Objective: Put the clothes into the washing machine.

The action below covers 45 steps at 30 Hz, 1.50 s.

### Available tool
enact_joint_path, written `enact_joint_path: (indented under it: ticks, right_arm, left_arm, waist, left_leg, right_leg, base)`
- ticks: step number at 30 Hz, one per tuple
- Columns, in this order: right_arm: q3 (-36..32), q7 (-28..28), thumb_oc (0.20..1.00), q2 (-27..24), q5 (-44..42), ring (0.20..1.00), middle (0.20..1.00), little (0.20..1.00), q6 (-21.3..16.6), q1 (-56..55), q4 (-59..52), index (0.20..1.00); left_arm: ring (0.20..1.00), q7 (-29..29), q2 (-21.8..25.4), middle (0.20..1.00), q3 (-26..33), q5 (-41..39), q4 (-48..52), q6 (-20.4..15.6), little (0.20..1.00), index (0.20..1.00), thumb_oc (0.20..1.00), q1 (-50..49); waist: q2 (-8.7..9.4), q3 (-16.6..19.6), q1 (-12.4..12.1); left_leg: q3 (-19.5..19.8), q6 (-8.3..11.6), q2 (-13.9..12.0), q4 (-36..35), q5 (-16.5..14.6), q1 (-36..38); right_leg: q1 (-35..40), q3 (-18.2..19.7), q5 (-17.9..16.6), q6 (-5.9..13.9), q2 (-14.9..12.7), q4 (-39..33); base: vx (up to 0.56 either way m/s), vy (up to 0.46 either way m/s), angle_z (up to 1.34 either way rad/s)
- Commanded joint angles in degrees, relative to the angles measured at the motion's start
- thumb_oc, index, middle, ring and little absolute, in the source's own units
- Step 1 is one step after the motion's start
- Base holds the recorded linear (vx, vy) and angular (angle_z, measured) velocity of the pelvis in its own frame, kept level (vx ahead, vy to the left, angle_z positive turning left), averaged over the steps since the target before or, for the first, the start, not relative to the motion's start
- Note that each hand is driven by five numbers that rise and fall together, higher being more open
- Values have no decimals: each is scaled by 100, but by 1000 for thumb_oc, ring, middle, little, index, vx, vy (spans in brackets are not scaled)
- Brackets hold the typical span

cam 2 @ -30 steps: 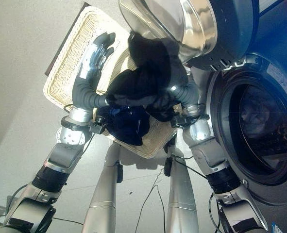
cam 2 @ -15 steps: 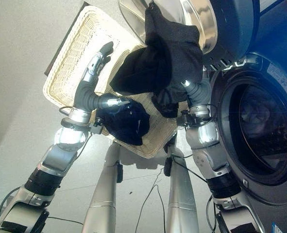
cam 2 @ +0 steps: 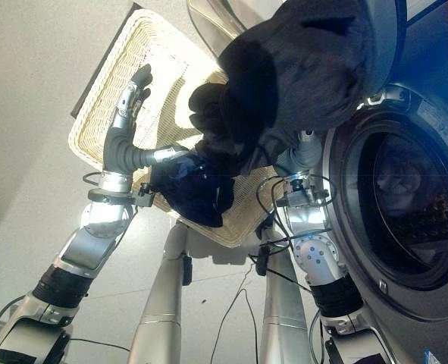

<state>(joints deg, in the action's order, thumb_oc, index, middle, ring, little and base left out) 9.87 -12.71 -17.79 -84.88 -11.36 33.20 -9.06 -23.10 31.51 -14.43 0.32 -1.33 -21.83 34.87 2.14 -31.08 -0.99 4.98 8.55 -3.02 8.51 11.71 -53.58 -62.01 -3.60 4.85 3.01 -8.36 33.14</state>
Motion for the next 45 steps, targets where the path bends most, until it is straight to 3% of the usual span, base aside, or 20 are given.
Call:
enact_joint_path:
  ticks: [1, 9, 14, 22, 28, 33, 40, 44, 45]
  right_arm:
    - [-170, -579, 200, 111, -670, 200, 200, 200, 76, -13, -540, 200]
    - [-458, -497, 200, -237, -1187, 200, 200, 200, 53, 118, 931, 200]
    - [-635, -817, 200, -814, -1897, 200, 200, 200, 193, 110, 2674, 200]
    - [-795, -709, 200, -1178, -2305, 200, 200, 200, 197, 267, 4136, 200]
    - [-962, -510, 200, -1242, -2543, 200, 200, 200, -285, 381, 4804, 200]
    - [-1273, 32, 200, -1294, -2598, 200, 200, 200, -929, 530, 5287, 200]
    - [-1503, 1820, 200, -1701, -1553, 200, 200, 200, -1036, 1026, 6334, 200]
    - [-1433, 3228, 200, -2452, -1102, 200, 200, 200, -1706, 1626, 6811, 200]
    - [-1392, 3676, 200, -2676, -733, 200, 200, 200, -2117, 1783, 6922, 200]
  left_arm:
    - [1000, -652, -162, 1000, 249, -214, -196, -480, 1000, 1000, 1000, 240]
    - [1000, -1243, -229, 1000, 213, -556, -1071, -891, 1000, 1000, 1000, 423]
    - [1000, -1719, -145, 1000, 71, -599, -1868, -1218, 1000, 1000, 1000, 610]
    - [1000, -2078, -102, 1000, -82, -802, -2843, -1315, 1000, 1000, 1000, 945]
    - [1000, -2170, -106, 1000, -174, -835, -3241, -1440, 1000, 1000, 1000, 1115]
    - [1000, -2160, -71, 1000, -247, -878, -3448, -1414, 1000, 1000, 1000, 1275]
    - [1000, -2082, -44, 1000, -485, -1015, -3765, -1339, 1000, 1000, 1000, 1584]
    - [1000, -2057, 113, 1000, -704, -1138, -3829, -1359, 1000, 1000, 1000, 1566]
    - [1000, -2092, 129, 1000, -762, -1095, -3820, -1361, 1000, 1000, 1000, 1521]
  waist:
    - [-98, 129, 140]
    - [-95, 129, 175]
    - [-61, 129, 234]
    - [-32, 129, 324]
    - [-47, 129, 352]
    - [-57, 129, 368]
    - [-89, 129, 333]
    - [-78, 129, 275]
    - [-65, 129, 257]
  left_leg:
    - [-311, -293, 394, 463, -429, -7]
    - [-367, -217, 362, 470, -452, 39]
    - [-422, -178, 321, 455, -465, 40]
    - [-482, -153, 258, 483, -489, -4]
    - [-479, -160, 251, 460, -486, -45]
    - [-464, -160, 249, 447, -515, -62]
    - [-417, -179, 264, 498, -542, -154]
    - [-347, -170, 246, 580, -595, -155]
    - [-327, -172, 235, 609, -629, -141]
  right_leg:
    - [625, -430, -1533, 582, 245, -1922]
    - [679, -415, -1541, 605, 251, -1953]
    - [664, -370, -1557, 596, 307, -1981]
    - [607, -297, -1562, 572, 359, -1975]
    - [563, -236, -1570, 548, 387, -1999]
    - [557, -210, -1565, 543, 394, -2030]
    - [484, -204, -1580, 536, 409, -2011]
    - [526, -235, -1571, 536, 423, -1994]
    - [557, -249, -1557, 536, 431, -1985]
  base:
    - [0, 0, 0]
    - [0, 0, 0]
    - [0, 3, -2]
    - [0, 21, -5]
    - [1, 15, -5]
    - [-2, 2, -1]
    - [7, -23, 0]
    - [10, -73, -2]
    - [1, -91, -1]
